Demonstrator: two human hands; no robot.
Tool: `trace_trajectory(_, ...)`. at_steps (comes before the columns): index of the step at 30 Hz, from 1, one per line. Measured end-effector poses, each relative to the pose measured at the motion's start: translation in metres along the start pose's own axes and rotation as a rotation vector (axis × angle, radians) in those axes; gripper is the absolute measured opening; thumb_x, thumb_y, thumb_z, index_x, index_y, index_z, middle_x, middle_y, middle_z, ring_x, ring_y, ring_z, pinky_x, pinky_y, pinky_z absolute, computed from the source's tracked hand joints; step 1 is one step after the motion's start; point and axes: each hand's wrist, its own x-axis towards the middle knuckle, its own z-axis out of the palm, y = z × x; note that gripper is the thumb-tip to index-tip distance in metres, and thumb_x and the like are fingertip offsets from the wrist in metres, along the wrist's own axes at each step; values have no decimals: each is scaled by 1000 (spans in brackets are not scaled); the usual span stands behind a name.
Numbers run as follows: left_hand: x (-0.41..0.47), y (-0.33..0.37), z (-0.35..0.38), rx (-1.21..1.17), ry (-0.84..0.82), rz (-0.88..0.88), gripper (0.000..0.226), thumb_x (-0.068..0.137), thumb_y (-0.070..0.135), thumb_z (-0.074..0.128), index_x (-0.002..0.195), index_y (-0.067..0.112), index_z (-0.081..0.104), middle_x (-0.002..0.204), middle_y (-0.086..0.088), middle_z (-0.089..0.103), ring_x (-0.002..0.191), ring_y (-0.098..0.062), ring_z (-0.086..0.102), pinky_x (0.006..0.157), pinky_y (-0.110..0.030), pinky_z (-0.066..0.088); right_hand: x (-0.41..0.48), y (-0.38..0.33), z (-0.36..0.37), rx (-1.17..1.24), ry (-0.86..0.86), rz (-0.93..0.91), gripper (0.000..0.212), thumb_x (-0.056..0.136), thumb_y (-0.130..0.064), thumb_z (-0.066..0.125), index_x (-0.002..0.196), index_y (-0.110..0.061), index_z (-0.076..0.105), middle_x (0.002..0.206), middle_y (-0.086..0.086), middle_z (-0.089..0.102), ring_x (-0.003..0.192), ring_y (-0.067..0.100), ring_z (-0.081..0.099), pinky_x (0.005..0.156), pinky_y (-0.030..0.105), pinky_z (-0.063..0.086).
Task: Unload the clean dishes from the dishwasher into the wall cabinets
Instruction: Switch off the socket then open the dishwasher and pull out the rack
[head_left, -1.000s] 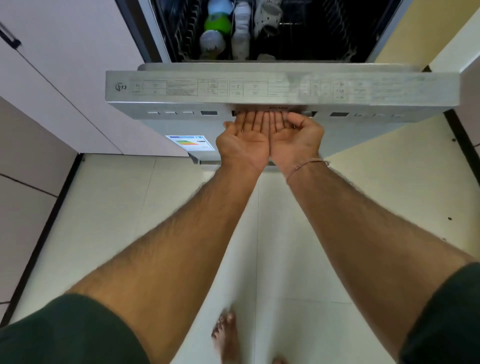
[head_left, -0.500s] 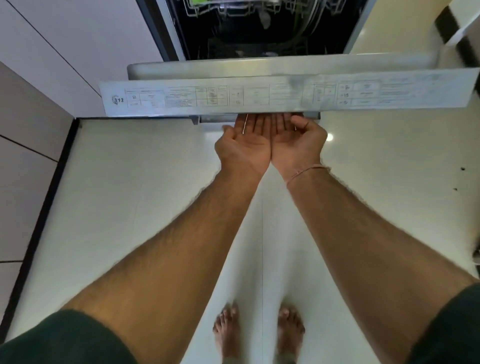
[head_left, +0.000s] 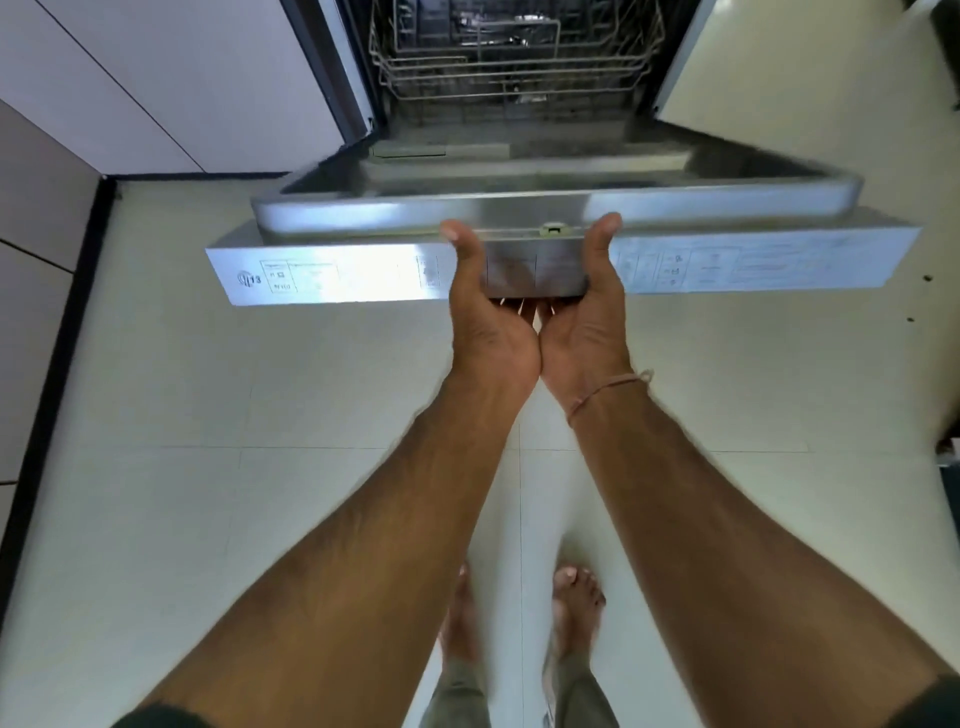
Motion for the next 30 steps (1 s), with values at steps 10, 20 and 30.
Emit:
trace_trajectory(10,19,-35,-61,75,145,-44,60,80,39,77,130,12,58,121,-17,68,110,-34,67,92,-46,56,0,37,-51,42,241,25,52,80,-26,78,128,-15,62,122,12,68,112,32,65,94,52,53)
trace_trajectory(20,41,-70,-145,74,328,-157,54,88,24,71,132,1,52,126,-18,62,117,-36,61,100,-55,49,4,68,-117,-89,503,194,8,89,-10,69,85,-9,61,91,12,63,112,38,61,95,57,50)
trace_trajectory(30,68,-100,-201,287,454,-242,44,99,28,57,133,0,51,121,-14,63,107,-26,66,74,-31,62,24,102,-165,-196,622,343,46,92,-10,66,133,0,46,95,13,64,109,34,65,71,42,61)
